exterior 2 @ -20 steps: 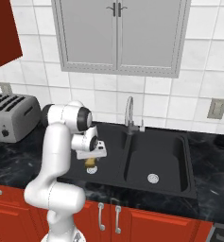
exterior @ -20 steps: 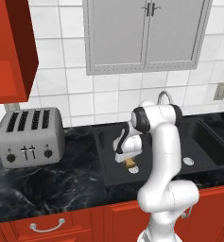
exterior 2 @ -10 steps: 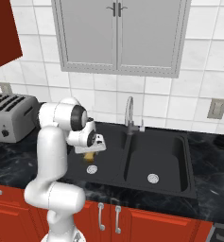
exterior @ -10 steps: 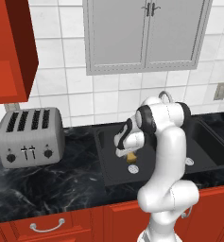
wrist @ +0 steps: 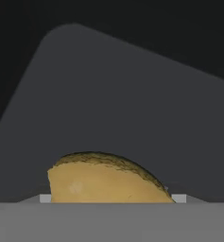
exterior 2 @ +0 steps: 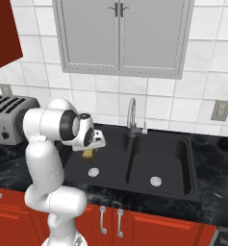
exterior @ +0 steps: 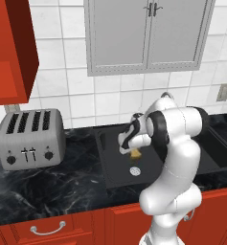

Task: Pick up the sponge and sponge from the sink, and place them back in the cabinet, and close the cabinet door.

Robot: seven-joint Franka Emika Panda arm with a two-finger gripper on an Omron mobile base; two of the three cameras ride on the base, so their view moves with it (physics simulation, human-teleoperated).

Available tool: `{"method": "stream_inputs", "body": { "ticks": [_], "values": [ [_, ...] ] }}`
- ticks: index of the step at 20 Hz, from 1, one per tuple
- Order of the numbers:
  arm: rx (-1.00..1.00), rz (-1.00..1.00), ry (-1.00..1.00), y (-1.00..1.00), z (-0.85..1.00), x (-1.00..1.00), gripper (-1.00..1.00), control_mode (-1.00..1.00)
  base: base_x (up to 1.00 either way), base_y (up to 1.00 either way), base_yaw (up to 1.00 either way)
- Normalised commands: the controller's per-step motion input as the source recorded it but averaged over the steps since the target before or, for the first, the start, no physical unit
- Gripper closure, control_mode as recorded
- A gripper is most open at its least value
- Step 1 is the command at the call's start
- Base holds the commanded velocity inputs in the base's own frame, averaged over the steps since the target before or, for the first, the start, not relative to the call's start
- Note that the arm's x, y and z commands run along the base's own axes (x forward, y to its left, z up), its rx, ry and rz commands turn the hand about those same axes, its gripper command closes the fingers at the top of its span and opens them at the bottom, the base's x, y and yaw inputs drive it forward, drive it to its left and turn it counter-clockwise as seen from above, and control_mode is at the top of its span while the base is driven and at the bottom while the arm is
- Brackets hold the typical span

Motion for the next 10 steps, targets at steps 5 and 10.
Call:
{"method": "stream_inputs", "body": {
  "ticks": [5,10],
  "values": [
    [0.0,-0.06,-0.04,0.0,0.63,-0.53,1.0,-1.0,0.0,0.0,0.0],
    [0.0,-0.07,-0.06,0.0,0.64,-0.41,1.0,-1.0,0.0,0.0,0.0]
  ]
}}
